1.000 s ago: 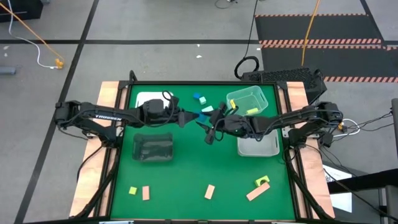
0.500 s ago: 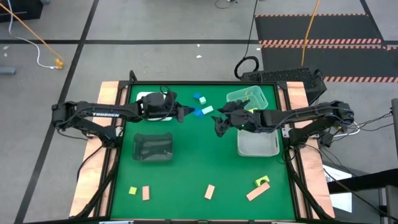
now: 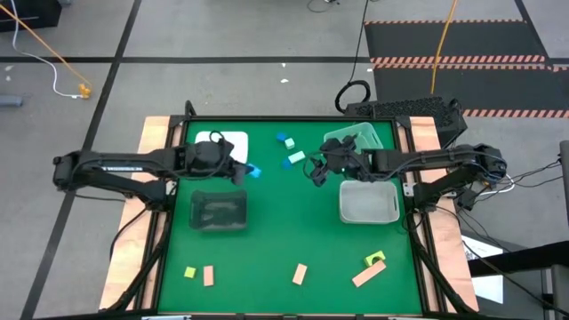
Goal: Sort & place blocks by color
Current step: Put the blue block into the black bin
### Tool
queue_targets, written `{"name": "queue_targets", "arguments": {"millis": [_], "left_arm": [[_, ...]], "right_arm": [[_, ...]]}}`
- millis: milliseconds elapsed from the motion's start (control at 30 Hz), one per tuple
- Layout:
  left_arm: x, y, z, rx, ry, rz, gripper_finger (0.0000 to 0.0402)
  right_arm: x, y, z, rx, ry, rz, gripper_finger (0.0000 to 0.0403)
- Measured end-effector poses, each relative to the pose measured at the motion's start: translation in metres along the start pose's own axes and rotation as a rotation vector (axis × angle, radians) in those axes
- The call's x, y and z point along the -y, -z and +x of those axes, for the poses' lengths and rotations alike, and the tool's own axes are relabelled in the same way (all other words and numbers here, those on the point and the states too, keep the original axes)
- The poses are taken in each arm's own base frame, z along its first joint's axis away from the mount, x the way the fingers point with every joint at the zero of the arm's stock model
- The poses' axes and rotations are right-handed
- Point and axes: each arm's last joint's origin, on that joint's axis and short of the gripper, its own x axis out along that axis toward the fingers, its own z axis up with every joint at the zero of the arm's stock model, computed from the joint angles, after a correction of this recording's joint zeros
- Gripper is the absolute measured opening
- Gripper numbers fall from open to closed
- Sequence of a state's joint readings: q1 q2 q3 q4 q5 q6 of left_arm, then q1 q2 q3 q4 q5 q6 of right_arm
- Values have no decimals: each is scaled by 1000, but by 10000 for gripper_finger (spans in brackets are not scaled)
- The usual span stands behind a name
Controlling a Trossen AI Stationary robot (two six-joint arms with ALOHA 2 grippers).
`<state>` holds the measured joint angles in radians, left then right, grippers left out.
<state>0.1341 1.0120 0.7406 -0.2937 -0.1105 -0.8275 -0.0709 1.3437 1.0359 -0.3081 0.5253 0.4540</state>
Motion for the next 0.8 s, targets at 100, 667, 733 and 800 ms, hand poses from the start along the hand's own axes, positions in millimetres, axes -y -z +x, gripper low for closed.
{"name": "queue_targets", "arguments": {"millis": [100, 667, 733, 800], "left_arm": [[-5, 8, -11, -49, -61, -33, 58], [-32, 49, -32, -293, -510, -164, 63], [-34, 50, -31, -301, -537, -176, 64], [-34, 52, -27, -310, -562, -182, 64]], "right_arm": [[4, -6, 3, 32, 7, 37, 212], [31, -12, 21, 62, 58, 138, 212], [35, -7, 26, 27, 30, 174, 212], [40, 0, 32, -18, -4, 197, 212]]}}
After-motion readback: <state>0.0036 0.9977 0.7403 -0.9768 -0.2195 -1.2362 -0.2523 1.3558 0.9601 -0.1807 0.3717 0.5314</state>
